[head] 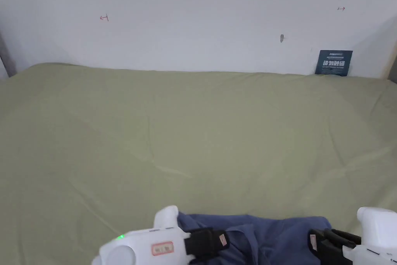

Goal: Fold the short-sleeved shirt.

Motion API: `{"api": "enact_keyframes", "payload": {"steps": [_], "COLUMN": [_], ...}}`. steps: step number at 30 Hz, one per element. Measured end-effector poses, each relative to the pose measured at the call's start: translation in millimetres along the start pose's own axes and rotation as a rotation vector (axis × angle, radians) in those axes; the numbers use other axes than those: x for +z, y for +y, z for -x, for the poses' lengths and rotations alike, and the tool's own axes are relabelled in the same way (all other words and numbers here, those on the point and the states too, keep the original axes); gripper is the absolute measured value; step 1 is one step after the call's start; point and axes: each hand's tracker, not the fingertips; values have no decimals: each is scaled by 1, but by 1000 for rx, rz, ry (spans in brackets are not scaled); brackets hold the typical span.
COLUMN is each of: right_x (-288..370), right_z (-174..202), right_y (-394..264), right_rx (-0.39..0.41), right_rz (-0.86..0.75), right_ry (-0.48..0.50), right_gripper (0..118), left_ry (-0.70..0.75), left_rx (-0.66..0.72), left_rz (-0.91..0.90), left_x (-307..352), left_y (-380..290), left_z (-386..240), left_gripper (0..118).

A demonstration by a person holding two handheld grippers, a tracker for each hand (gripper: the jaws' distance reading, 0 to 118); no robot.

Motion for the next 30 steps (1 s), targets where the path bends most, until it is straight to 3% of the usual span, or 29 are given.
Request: {"api": "enact_keyframes", "payload": {"steps": [1, 2, 10, 12, 14, 16, 18, 19, 20, 21, 23, 27, 30], "right_x": [-1, -1, 3, 4, 3, 2, 1, 1, 1, 1, 1, -1, -2], "right_z": [1, 3, 7, 5, 4, 4, 4, 4, 4, 4, 3, 0, -1], "right_y": [1, 2, 9, 10, 10, 9, 8, 8, 8, 7, 6, 5, 4], "right_rx": [4, 7, 20, 17, 14, 9, 5, 5, 9, 14, 18, 16, 16], "right_rz": [-1, -3, -19, -18, -17, -14, -13, -9, -7, -5, 0, 5, 8], "right_ry": [4, 9, 15, 13, 12, 13, 14, 14, 15, 11, 5, 3, 2], "right_gripper": [1, 1, 1, 1, 1, 1, 1, 1, 1, 1, 1, 1, 1], "left_ry": [25, 28, 15, -129, -162, -169, -75, -28, 31, 90, -39, 85, 163], "left_rx": [2, 5, 300, 350, 415, 376, 267, 255, 281, 313, 408, 194, 188], "left_rz": [21, 33, 94, 25, 52, 119, 120, 112, 110, 100, 63, 23, -37], "left_x": [10, 19, 41, 35, 23, 9, 0, -2, -4, -3, 1, 23, 59], "left_y": [6, 13, 2, -4, -4, -3, -6, -5, -6, -8, -10, 8, 32], "left_z": [8, 20, 100, 101, 99, 90, 78, 77, 80, 84, 89, 69, 60], "left_gripper": [100, 106, 105, 105, 105, 104, 90, 59, 18, 14, 14, 14, 14]}}
